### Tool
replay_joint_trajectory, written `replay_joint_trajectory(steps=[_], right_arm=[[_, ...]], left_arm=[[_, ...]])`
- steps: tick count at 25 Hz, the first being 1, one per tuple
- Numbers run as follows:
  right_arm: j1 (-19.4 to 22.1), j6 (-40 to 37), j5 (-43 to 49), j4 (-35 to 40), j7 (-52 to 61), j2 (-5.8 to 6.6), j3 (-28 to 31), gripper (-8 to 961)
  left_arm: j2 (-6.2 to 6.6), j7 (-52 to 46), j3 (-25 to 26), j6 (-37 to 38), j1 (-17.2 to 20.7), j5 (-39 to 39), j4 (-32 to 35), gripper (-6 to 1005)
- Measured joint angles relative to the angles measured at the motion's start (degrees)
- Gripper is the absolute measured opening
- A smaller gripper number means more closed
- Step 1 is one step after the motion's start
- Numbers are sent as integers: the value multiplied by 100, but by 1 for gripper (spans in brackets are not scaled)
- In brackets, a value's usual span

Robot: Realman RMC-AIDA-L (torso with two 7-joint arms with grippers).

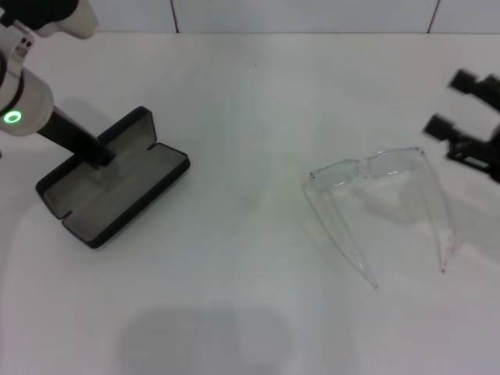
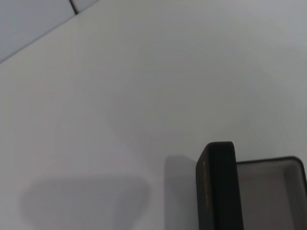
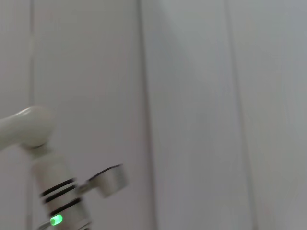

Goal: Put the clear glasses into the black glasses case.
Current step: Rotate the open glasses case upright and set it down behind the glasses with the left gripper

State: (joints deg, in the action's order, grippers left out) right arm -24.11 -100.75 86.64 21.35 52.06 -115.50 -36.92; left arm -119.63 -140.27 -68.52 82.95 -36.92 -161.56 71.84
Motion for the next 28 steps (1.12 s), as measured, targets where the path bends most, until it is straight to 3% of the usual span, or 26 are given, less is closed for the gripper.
replay_joint_trajectory(steps=[4,7,13,19,28], right_arm=[[191,-227,-215,-237,-130,2,758,832],[398,-445,-495,-327,-199,11,1222,832],[758,-775,-813,-342,-205,17,1797,831],[847,-876,-821,-368,-206,19,1902,831],[856,-883,-800,-419,-214,19,1902,830]], left_arm=[[-13,-7,-304,94,155,242,416,205],[-16,33,-1110,110,661,713,1486,205],[-15,137,-2463,-242,1115,679,2327,204],[-16,417,-3438,-786,1208,423,2337,204],[-21,794,-4202,-1462,1066,367,2014,205]])
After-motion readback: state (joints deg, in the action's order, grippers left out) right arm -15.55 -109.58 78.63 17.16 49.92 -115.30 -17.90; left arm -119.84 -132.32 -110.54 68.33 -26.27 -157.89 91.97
